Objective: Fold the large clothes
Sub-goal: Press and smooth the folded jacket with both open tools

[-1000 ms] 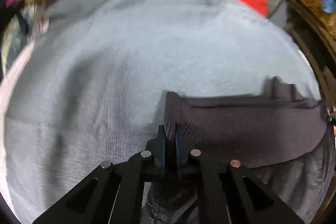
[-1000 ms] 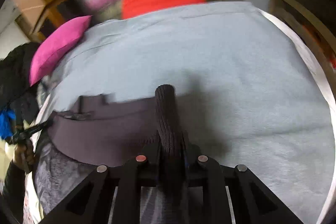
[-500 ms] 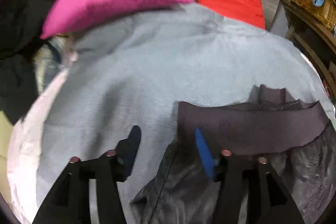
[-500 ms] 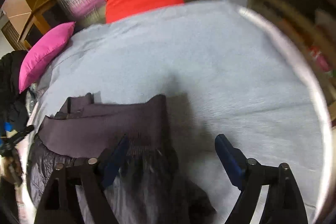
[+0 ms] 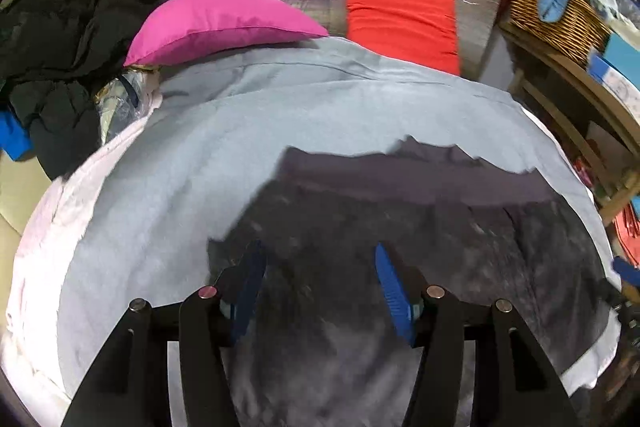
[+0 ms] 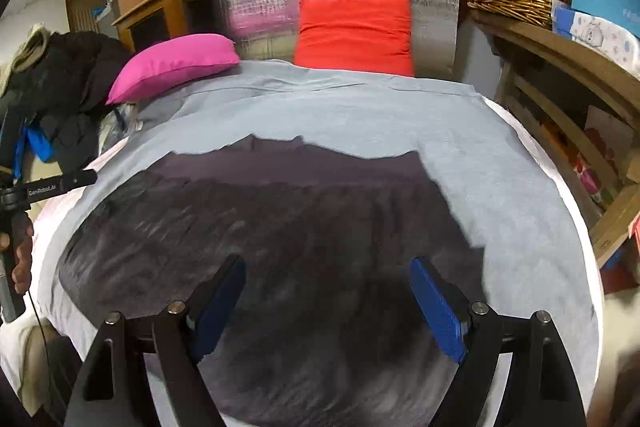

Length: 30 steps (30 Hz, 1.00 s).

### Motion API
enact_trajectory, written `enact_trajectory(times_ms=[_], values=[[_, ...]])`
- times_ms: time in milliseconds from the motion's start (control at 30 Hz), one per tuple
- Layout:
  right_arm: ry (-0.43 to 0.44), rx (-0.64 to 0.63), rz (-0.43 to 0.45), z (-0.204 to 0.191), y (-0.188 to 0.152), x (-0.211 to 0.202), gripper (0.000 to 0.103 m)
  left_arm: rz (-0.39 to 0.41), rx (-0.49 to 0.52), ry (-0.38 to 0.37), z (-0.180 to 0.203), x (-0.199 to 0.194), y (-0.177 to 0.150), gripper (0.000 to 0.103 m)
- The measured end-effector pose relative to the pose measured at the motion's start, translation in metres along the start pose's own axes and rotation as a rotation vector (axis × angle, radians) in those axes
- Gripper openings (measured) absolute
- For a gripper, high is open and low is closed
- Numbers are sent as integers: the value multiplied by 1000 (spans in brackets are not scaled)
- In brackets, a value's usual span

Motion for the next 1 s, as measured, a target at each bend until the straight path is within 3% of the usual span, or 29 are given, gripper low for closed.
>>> enact_trajectory(times_ms=[433, 500, 567, 700, 800, 1000], values=[[-41, -5, 8, -31, -25, 13, 87, -23, -21, -9, 38, 11, -54, 58], [-101, -15, -27, -23, -33, 26, 86, -54, 15, 37, 41, 26, -65, 58], [-107, 27, -72, -10, -44, 38, 85, -77, 1, 58, 36, 40, -74, 60], [-166, 98, -62, 25, -60, 35, 85, -41, 46, 75, 33, 50, -85, 61], [-126, 188, -67, 50, -71, 36, 84, -19, 57, 82, 33, 52, -89, 62], [-135, 198, -77, 51, -67, 33, 84, -26, 60, 97, 35, 39, -86, 62]])
Point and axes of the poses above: each gripper's, at about its wrist camera, not at the fingertips, and x roughly the way its jaws point, z to its right, y to its top, the point moved 3 cm from there along x, roughly the way its jaws point, and after that the axes turned 5 degrees about -x, right-handed, at the moved point
